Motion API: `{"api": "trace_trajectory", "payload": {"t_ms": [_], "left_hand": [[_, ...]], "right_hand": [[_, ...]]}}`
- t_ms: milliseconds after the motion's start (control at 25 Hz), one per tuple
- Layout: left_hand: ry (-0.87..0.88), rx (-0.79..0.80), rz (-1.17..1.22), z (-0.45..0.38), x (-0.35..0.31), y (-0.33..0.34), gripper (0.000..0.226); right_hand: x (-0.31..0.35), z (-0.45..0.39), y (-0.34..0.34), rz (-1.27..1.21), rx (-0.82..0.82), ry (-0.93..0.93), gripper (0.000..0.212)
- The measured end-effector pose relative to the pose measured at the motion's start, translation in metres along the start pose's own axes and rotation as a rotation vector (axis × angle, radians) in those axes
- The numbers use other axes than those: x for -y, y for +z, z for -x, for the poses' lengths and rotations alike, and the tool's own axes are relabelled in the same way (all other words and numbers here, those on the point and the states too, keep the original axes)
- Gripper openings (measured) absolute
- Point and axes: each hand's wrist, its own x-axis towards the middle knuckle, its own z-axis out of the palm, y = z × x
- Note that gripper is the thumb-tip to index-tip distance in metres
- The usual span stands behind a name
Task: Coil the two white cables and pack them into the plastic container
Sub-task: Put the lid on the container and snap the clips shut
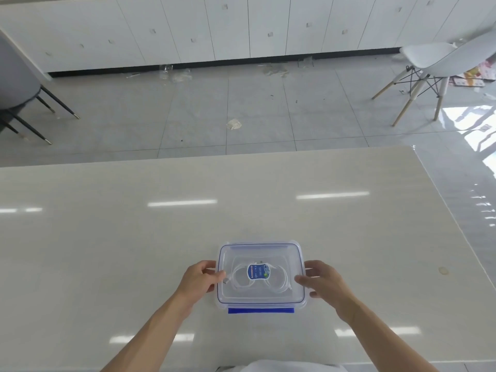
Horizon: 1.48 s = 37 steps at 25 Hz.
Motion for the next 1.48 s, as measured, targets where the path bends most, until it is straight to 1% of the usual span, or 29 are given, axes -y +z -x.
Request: {"api": "trace_trajectory", "payload": {"t_ms": [160, 320, 400, 480, 640, 760, 840, 920, 960, 1040, 1120, 1200, 1320, 1400, 1480], "left_hand": [[-0.019, -0.004, 0.010, 0.001, 0.009, -0.009, 0.026], [0.001, -0.045, -0.005, -0.001, 0.011, -0.005, 0.025], [0.015, -0.061, -0.027, 0.001, 0.012, -0.004, 0.024], [0.008, -0.029, -0.013, 0.001, 0.011, -0.007, 0.024], [-0.061, 0.082, -0.010, -0.007, 0.003, -0.017, 0.030], [-0.085, 0.107, -0.076, -0.017, -0.010, -0.021, 0.044], [-0.088, 0.104, -0.084, -0.028, -0.020, -0.020, 0.053], [-0.107, 0.164, -0.066, -0.041, -0.031, -0.018, 0.055], [-0.117, 0.218, -0.060, -0.046, -0.035, -0.016, 0.053], [-0.138, 0.307, -0.078, -0.052, -0.043, -0.014, 0.044], [-0.171, 0.338, -0.083, -0.057, -0.046, -0.014, 0.035], [-0.202, 0.348, -0.064, -0.062, -0.047, -0.015, 0.030], [-0.253, 0.380, -0.018, -0.069, -0.050, -0.014, 0.015], [-0.274, 0.394, -0.007, -0.070, -0.052, -0.013, 0.018], [-0.296, 0.400, 0.009, -0.071, -0.052, -0.013, 0.028]], "right_hand": [[-0.004, 0.001, 0.010, 0.003, -0.020, -0.017, 0.032], [-0.003, -0.001, 0.012, 0.053, -0.036, -0.027, 0.028], [-0.002, -0.001, 0.011, 0.067, -0.027, -0.004, 0.027], [0.002, -0.003, 0.008, 0.066, 0.009, 0.043, 0.028], [0.015, -0.009, -0.001, 0.081, 0.095, 0.099, 0.043], [0.023, -0.017, -0.003, 0.089, 0.074, 0.074, 0.056], [0.033, -0.025, -0.002, 0.118, 0.063, 0.059, 0.059], [0.044, -0.036, 0.001, 0.191, 0.097, 0.062, 0.060], [0.050, -0.041, 0.003, 0.234, 0.116, 0.070, 0.058], [0.060, -0.051, 0.004, 0.329, 0.156, 0.094, 0.047], [0.065, -0.060, 0.003, 0.391, 0.210, 0.125, 0.040], [0.067, -0.065, 0.000, 0.394, 0.255, 0.162, 0.040], [0.068, -0.071, -0.001, 0.337, 0.310, 0.192, 0.036], [0.069, -0.073, 0.000, 0.267, 0.333, 0.196, 0.037], [0.070, -0.073, 0.003, 0.191, 0.348, 0.205, 0.048]]}}
